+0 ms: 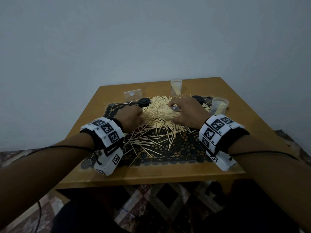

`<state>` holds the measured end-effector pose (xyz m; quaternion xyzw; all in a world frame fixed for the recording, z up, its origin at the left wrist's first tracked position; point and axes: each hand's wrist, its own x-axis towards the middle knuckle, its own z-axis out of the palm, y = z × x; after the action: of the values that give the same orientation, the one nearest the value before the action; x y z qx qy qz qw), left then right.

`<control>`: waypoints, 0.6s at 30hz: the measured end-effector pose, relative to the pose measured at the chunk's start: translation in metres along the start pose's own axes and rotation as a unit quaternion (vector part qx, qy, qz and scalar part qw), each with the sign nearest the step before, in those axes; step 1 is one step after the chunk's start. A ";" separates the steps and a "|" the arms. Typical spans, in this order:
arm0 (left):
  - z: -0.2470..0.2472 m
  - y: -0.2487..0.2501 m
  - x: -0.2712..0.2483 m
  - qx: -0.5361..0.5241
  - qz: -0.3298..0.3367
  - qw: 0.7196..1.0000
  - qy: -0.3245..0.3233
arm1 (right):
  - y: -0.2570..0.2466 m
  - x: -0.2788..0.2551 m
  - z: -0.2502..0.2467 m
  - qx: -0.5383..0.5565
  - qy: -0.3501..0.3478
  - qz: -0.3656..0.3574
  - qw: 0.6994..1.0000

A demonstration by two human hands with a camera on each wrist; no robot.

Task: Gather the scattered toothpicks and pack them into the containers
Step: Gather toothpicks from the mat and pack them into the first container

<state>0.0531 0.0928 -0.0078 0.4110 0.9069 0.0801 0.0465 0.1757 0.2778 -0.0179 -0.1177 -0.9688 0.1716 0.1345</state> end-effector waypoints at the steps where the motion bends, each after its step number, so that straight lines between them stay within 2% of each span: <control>1: -0.002 0.000 0.000 -0.008 0.009 1.000 0.004 | 0.000 0.000 -0.001 -0.002 0.001 0.004 1.000; 6: -0.013 -0.001 -0.003 -0.060 0.050 0.996 0.044 | -0.001 -0.002 -0.002 -0.014 0.010 0.007 1.000; 9: -0.015 0.000 -0.004 -0.057 0.058 0.995 0.056 | -0.002 -0.003 -0.003 -0.011 0.008 0.001 1.000; 18: -0.013 0.016 0.001 -0.076 0.126 0.988 0.043 | -0.006 -0.005 -0.005 0.000 -0.024 -0.032 0.999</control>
<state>0.0626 0.1025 0.0076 0.5132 0.8404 0.1718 0.0282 0.1806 0.2722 -0.0121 -0.0827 -0.9750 0.1700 0.1168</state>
